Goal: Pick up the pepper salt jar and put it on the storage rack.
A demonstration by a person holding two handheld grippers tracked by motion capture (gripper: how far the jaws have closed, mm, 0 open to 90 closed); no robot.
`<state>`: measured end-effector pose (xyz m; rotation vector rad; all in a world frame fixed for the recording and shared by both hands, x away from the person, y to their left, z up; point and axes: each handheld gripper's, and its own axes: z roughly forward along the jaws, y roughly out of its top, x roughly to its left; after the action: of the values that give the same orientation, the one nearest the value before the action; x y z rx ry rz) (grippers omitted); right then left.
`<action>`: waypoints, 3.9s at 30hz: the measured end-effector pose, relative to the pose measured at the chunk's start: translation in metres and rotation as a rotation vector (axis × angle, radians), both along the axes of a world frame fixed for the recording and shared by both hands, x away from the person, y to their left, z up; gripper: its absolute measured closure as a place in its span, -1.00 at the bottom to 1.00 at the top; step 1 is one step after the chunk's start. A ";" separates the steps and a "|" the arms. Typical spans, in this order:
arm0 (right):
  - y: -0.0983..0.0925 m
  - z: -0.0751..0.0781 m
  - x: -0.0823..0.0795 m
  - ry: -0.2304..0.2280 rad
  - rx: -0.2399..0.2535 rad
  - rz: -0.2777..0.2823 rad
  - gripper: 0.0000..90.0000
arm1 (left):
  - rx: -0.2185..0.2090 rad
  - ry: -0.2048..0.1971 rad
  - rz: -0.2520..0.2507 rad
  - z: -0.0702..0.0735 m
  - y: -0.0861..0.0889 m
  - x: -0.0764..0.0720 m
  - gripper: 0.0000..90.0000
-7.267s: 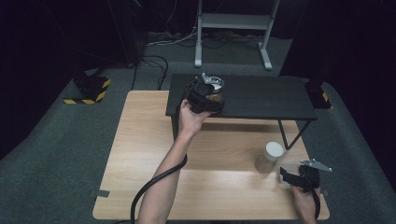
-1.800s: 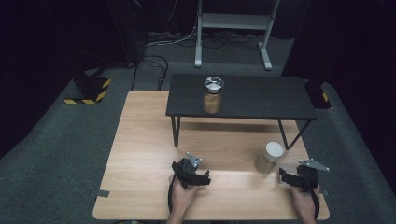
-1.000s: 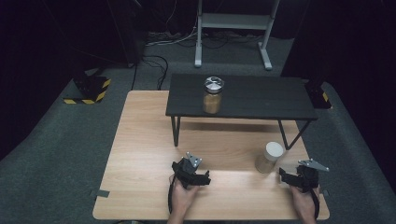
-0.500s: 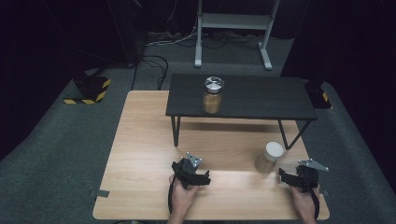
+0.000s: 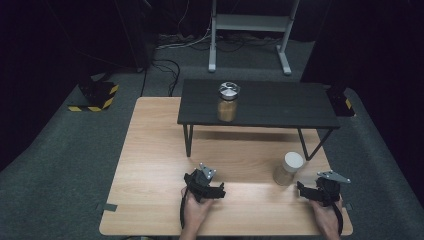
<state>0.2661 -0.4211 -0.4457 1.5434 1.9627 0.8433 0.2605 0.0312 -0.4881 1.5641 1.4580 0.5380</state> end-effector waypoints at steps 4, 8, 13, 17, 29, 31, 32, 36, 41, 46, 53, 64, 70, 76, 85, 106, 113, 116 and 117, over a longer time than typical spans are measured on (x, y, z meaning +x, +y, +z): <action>-0.001 0.001 -0.004 0.005 -0.009 0.033 -0.92 | -0.001 0.000 0.000 0.000 0.000 0.000 -0.98; -0.002 0.002 -0.007 0.010 -0.006 0.077 -0.96 | -0.001 -0.001 0.001 0.000 0.000 0.000 -0.98; 0.001 0.006 -0.011 0.003 -0.003 0.122 -0.95 | -0.001 -0.001 0.001 0.000 0.000 0.000 -0.98; 0.005 0.008 -0.011 0.005 -0.005 0.156 -0.93 | 0.000 0.000 0.000 0.000 0.000 0.000 -0.98; 0.010 0.012 -0.007 0.003 0.023 0.208 -0.91 | 0.001 -0.001 0.001 0.000 0.000 0.000 -0.98; 0.011 0.013 -0.006 0.000 0.024 0.213 -0.91 | 0.001 -0.001 0.001 0.000 0.000 0.000 -0.98; 0.011 0.014 -0.005 -0.002 0.025 0.217 -0.91 | 0.001 0.000 0.000 0.000 0.000 0.000 -0.98; 0.014 0.018 -0.002 -0.019 0.030 0.231 -0.91 | 0.001 -0.001 0.000 0.000 0.000 0.000 -0.98; 0.017 0.021 0.002 -0.035 0.038 0.240 -0.90 | 0.001 -0.001 0.001 0.000 0.000 0.000 -0.98; 0.019 0.025 0.006 -0.048 0.050 0.251 -0.85 | 0.001 -0.001 0.000 0.000 0.000 0.000 -0.98; 0.023 0.030 0.011 -0.077 0.053 0.270 -0.81 | 0.001 0.000 0.000 0.000 0.000 0.000 -0.98; 0.030 0.034 0.024 -0.085 0.051 0.272 -0.74 | 0.001 0.000 0.000 0.000 0.000 0.000 -0.98; 0.032 0.035 0.029 -0.081 0.052 0.265 -0.70 | 0.001 0.000 0.000 0.000 0.000 0.000 -0.98; 0.034 0.032 0.032 -0.093 0.045 0.274 -0.65 | 0.001 -0.001 0.000 0.000 0.000 0.000 -0.98; 0.035 0.030 0.034 -0.092 0.052 0.277 -0.53 | 0.001 0.000 0.000 0.000 0.000 0.000 -0.98; 0.032 0.023 0.035 -0.099 0.080 0.283 -0.34 | 0.002 0.000 0.000 0.000 0.000 0.000 -0.98; 0.033 0.022 0.034 -0.105 0.081 0.278 -0.33 | 0.001 -0.001 0.000 0.000 0.000 0.000 -0.98; 0.033 0.022 0.033 -0.107 0.082 0.275 -0.33 | 0.002 0.000 0.000 0.000 0.000 0.000 -0.98; 0.033 0.022 0.033 -0.110 0.082 0.275 -0.33 | 0.002 0.000 0.000 0.000 0.000 0.000 -0.98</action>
<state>0.2989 -0.3884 -0.4240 1.2567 2.1111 1.1082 0.2604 0.0312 -0.4879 1.5654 1.4577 0.5397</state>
